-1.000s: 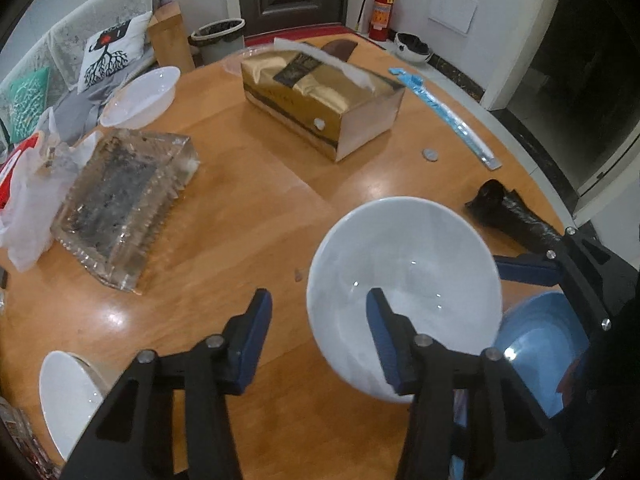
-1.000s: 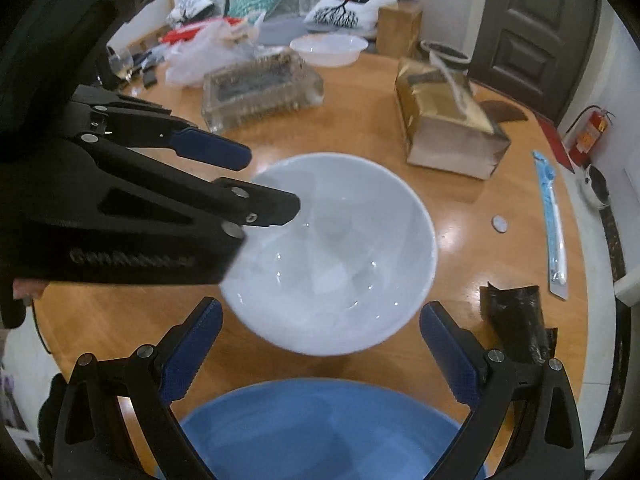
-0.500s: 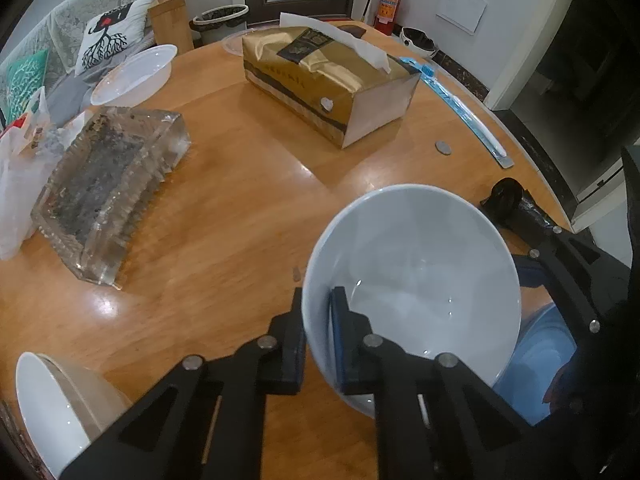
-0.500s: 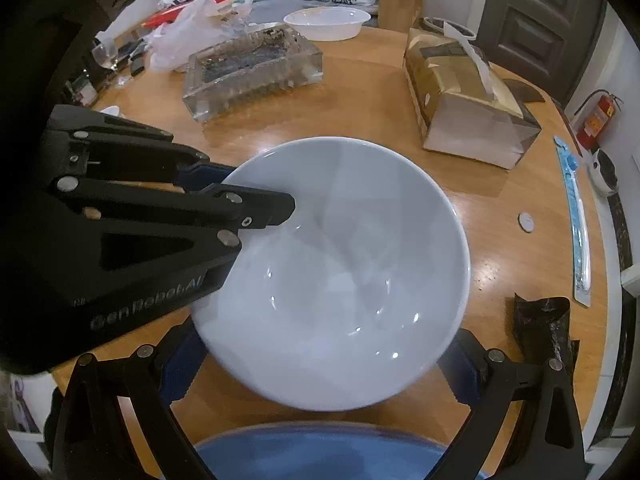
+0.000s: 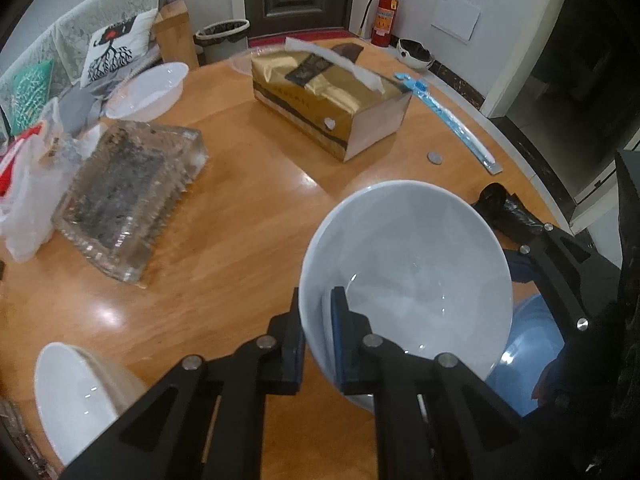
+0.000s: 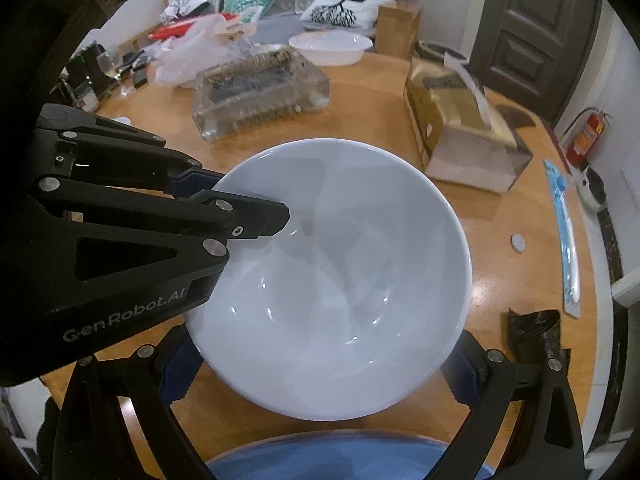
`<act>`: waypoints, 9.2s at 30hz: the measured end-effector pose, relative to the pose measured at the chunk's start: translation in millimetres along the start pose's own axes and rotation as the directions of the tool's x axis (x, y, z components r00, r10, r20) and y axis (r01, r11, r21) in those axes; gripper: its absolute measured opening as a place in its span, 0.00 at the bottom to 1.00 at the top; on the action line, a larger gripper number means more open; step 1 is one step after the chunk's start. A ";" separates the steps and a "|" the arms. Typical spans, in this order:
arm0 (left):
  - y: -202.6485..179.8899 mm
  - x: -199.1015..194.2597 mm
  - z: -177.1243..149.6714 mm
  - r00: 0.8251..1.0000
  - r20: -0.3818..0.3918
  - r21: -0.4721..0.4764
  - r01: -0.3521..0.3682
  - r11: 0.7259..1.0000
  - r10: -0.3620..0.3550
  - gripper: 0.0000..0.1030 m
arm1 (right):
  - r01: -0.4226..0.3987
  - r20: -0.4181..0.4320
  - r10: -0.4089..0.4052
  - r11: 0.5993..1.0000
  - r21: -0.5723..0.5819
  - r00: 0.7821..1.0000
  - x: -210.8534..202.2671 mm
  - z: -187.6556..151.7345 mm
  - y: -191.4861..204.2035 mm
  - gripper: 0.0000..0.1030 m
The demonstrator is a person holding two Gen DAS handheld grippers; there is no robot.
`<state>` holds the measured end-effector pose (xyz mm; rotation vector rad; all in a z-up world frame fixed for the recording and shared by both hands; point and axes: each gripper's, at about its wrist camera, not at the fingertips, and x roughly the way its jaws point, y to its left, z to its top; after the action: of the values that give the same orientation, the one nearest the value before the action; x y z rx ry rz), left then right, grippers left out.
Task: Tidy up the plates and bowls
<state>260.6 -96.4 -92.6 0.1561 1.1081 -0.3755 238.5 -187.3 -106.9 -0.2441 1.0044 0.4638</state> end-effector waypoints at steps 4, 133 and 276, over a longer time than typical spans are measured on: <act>3.9 -22.4 -0.8 0.999 0.029 -0.001 -0.016 1.000 0.016 0.09 | 0.001 0.039 0.000 1.000 -0.010 0.999 -16.5 6.5 10.5 0.95; 196.6 -43.2 -100.6 0.998 0.043 -0.211 -0.035 0.977 0.045 0.29 | -0.191 0.126 0.208 0.973 -0.130 0.970 84.6 50.3 188.4 0.99; -105.5 -93.8 -81.4 0.974 0.094 0.153 0.190 0.970 -0.206 0.28 | 0.013 0.257 -0.014 1.000 0.005 0.966 -99.6 -132.5 26.6 0.99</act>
<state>116.2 -148.8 -38.2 0.1499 0.9910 -0.6367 81.2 -243.6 -90.5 -0.1823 0.7492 0.4685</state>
